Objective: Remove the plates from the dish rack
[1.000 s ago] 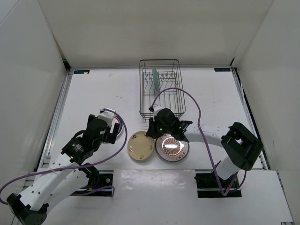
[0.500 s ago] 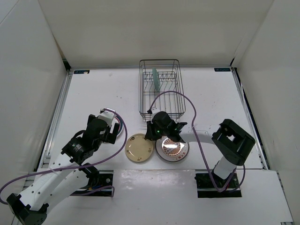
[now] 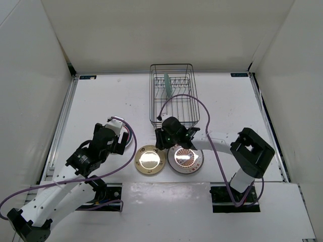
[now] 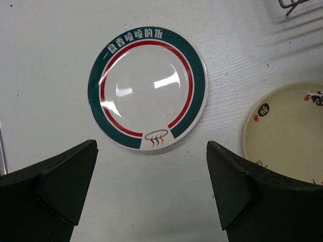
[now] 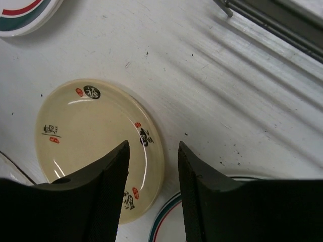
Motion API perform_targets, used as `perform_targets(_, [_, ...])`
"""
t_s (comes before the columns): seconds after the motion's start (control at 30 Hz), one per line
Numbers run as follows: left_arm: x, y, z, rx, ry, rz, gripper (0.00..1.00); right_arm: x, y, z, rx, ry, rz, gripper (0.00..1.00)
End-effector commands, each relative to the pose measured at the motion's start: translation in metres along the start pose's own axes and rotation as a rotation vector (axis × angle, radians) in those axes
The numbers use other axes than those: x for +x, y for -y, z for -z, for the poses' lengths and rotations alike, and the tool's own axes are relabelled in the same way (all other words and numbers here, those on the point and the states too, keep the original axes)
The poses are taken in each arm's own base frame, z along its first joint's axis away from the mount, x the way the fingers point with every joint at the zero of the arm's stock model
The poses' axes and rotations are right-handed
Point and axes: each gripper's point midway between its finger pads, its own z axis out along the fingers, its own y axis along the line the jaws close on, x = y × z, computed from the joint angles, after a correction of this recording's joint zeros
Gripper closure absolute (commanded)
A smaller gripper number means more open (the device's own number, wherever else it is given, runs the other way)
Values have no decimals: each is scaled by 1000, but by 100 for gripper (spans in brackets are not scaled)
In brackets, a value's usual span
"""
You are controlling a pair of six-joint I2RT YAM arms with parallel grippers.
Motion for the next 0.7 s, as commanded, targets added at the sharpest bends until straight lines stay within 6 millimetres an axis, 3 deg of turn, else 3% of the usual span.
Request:
perform_targets(0.0, [0, -7, 2, -29, 10, 3, 1, -25, -6, 29, 36, 24, 101, 53])
perform_targets(0.03, [0, -7, 2, -29, 12, 4, 1, -21, -4, 34, 53, -4, 115, 53])
perform_targets(0.1, [0, -7, 3, -30, 12, 4, 1, -39, -9, 56, 62, 27, 159, 51])
perform_targets(0.17, [-2, -7, 3, -29, 20, 7, 1, -41, -11, 75, 78, 6, 162, 51])
perform_targets(0.27, [-1, -6, 3, -26, 16, 7, 1, -72, -16, 107, 110, 76, 178, 49])
perform_targets(0.3, [-2, -6, 3, -25, 17, 10, 1, -98, -20, 122, 131, 148, 183, 41])
perform_targets(0.4, [-3, -5, 3, -16, 21, 12, 1, -140, -1, 141, 286, 288, 235, 31])
perform_targets(0.43, [-2, -5, 3, -16, 17, 11, 1, -156, 0, 141, 310, 345, 262, 31])
perform_targets(0.47, [-2, -4, 3, -13, 19, 14, 1, -168, 17, 142, 417, 380, 257, 31])
perform_targets(0.5, [-1, -4, 3, -13, 17, 16, 1, -182, 17, 144, 441, 415, 267, 30])
perform_targets(0.6, [-2, -3, 4, -7, 20, 16, 1, -221, 32, 136, 588, 472, 311, 27])
perform_targets(0.63, [-3, -3, 4, -5, 23, 18, 1, -232, 34, 120, 613, 469, 338, 27])
perform_targets(0.67, [-3, -2, 5, -1, 25, 19, 1, -246, 36, 122, 641, 489, 354, 27])
